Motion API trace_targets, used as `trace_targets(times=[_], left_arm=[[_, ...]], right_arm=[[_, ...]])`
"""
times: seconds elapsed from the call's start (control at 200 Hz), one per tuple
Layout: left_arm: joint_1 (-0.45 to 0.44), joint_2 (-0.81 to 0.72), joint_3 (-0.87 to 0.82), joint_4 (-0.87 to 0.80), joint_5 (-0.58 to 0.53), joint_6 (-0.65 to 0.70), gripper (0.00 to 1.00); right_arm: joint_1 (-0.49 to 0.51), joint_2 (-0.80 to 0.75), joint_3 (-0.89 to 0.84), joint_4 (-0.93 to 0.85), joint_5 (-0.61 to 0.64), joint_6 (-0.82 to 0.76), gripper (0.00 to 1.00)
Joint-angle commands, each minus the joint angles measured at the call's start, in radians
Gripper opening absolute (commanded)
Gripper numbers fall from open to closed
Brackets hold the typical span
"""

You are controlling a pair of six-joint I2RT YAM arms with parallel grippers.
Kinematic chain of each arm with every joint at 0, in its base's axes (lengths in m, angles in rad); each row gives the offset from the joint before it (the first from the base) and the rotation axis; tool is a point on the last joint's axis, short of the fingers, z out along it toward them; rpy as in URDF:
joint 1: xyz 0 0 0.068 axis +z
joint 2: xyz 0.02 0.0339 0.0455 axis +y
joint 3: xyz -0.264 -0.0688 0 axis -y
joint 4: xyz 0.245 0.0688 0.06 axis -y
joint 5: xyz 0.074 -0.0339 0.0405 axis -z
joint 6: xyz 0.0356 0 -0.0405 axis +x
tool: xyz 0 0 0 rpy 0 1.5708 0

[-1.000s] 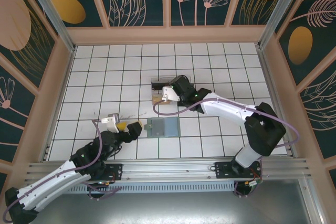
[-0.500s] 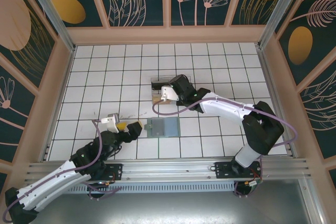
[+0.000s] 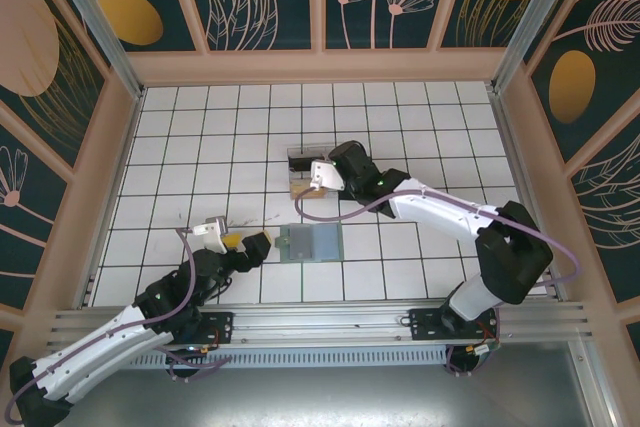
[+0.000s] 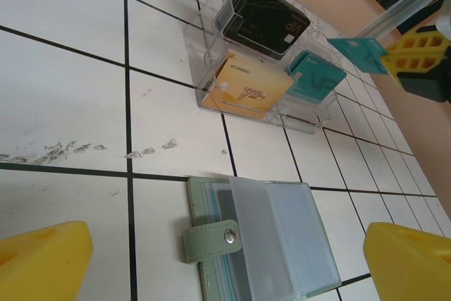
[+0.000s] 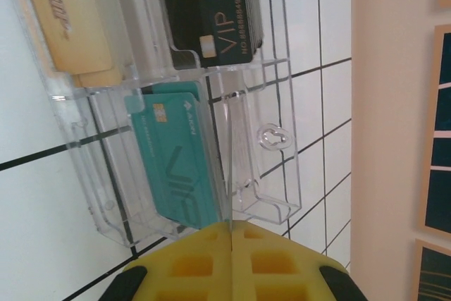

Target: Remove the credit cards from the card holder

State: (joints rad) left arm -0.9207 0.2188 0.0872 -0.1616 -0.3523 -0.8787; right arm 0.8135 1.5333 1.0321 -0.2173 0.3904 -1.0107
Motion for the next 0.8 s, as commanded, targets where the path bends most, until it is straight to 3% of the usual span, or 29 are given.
trace_targets(times=[0.0,0.796], left_arm=[[0.007,0.003,-0.01,0.0,-0.022,0.019,0.99],[0.007,0.002,-0.008,0.002,-0.013,0.027,0.99]], right_arm=[[0.013,-0.013,-0.027,-0.041,-0.037,0.026,0.0],[-0.023,0.112,0.048,0.009,-0.007,-0.004,0.0]])
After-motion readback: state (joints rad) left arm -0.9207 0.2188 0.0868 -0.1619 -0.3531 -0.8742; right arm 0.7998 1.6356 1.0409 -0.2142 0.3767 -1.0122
